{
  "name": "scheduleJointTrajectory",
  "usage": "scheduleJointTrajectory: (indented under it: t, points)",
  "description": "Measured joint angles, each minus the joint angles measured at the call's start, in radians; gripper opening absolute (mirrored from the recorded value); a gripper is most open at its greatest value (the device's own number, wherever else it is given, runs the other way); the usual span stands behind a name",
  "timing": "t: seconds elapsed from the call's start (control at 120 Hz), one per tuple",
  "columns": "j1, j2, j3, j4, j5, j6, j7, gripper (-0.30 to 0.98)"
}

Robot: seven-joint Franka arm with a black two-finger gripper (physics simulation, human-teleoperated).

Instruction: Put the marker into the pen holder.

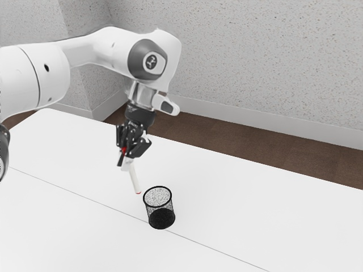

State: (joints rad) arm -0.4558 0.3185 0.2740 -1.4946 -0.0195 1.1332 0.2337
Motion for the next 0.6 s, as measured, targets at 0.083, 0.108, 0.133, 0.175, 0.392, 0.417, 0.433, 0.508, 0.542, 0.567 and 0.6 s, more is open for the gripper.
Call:
scheduleJointTrajectory:
  t: [0.083,0.108,0.133,0.175,0.392,0.417,0.433,0.508,0.542,0.567,0.6]
  points:
    - [0.000,0.029,-0.008,0.039,-0.001,-0.012,-0.008,-0.06]
    - [0.000,0.038,-0.009,0.049,-0.001,-0.015,-0.010,-0.07]
    - [0.001,0.045,-0.010,0.056,-0.001,-0.017,-0.012,-0.07]
    - [0.001,0.063,-0.010,0.074,-0.001,-0.020,-0.015,-0.07]
    - [0.002,0.132,-0.012,0.115,-0.006,-0.019,-0.026,-0.06]
    - [0.001,0.138,-0.012,0.116,-0.006,-0.017,-0.027,-0.06]
    - [0.001,0.141,-0.012,0.116,-0.007,-0.016,-0.028,-0.06]
    - [0.001,0.152,-0.018,0.117,-0.009,-0.007,-0.031,-0.06]
    - [0.001,0.158,-0.019,0.117,-0.010,-0.004,-0.032,-0.06]
    - [0.001,0.162,-0.020,0.117,-0.011,0.000,-0.033,-0.06]
    - [0.002,0.167,-0.020,0.117,-0.012,0.003,-0.034,-0.06]
